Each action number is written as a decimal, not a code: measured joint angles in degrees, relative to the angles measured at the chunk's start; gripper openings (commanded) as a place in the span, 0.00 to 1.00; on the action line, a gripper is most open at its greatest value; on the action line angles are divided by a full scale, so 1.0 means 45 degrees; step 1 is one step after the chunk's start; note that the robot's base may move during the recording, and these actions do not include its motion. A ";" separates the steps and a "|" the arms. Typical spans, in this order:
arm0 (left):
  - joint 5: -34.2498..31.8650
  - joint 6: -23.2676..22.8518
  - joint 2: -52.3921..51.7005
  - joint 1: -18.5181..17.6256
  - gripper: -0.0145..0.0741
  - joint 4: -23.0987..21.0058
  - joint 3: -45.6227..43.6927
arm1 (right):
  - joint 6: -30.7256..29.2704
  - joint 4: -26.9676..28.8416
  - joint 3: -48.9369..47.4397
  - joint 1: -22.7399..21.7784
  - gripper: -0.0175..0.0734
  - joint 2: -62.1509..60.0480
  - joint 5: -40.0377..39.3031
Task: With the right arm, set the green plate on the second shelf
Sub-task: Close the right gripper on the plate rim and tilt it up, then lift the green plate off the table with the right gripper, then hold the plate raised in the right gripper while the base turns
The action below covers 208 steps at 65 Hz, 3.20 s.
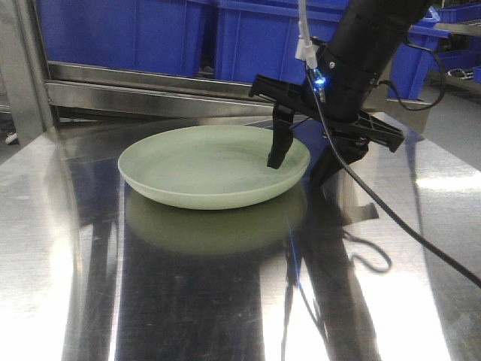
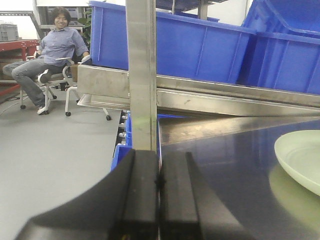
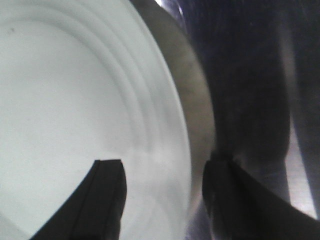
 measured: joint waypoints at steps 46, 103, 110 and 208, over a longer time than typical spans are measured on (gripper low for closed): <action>0.0000 0.0000 0.0000 0.0000 0.31 0.0000 0.0000 | -0.0272 -0.2512 0.0207 -0.0291 0.25 -0.2289 0.0379; 0.0000 0.0000 0.0000 0.0000 0.31 0.0000 0.0000 | -0.0356 -0.3518 0.5938 0.0483 0.25 -1.5221 0.0066; 0.0000 0.0000 0.0000 0.0000 0.31 0.0000 0.0000 | -0.0381 -0.4496 0.5968 0.0483 0.25 -1.6329 0.0132; 0.0000 0.0000 0.0000 0.0000 0.31 0.0000 0.0000 | -0.1766 -0.4896 1.6861 -0.4091 0.25 -2.3834 -0.9363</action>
